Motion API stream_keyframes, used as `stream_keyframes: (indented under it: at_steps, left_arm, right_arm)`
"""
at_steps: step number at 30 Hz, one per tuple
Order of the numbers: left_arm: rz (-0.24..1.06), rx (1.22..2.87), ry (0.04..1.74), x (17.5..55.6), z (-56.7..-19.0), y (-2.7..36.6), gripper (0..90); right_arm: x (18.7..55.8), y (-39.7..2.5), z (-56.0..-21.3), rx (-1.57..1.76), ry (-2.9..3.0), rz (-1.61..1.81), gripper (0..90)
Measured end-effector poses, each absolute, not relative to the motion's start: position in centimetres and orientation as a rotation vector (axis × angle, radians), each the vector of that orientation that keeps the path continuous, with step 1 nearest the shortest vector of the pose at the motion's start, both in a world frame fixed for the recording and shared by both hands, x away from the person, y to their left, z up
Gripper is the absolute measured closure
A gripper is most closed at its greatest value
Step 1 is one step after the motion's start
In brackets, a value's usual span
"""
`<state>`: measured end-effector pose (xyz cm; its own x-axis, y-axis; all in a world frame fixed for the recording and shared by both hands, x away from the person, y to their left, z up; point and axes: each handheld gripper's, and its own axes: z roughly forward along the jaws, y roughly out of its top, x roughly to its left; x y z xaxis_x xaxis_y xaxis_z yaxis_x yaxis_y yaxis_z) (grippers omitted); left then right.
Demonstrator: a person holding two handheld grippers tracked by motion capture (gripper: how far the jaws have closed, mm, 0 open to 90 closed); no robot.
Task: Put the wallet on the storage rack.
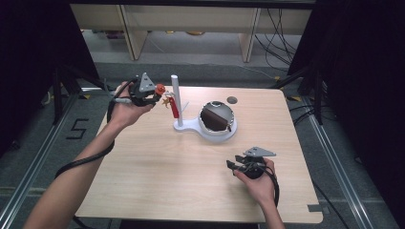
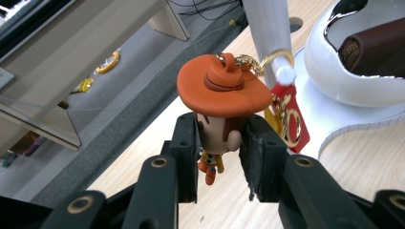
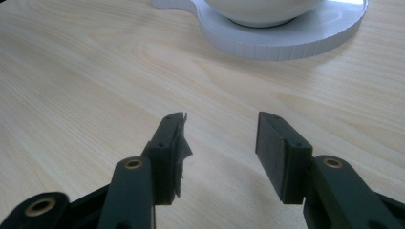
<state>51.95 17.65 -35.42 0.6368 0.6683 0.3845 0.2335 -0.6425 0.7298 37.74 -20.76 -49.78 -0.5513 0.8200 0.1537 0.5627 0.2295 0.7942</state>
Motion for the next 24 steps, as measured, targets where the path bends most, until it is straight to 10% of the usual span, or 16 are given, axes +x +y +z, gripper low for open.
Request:
stream_keyframes:
  at_steps: [24]
  left_arm:
    - [0.818, 2.226, 0.715, 51.6, -38.4, 17.8, 59.2]
  right_arm:
    - [37.7, -20.6, -50.0, 1.299, 2.224, 1.226, 52.6]
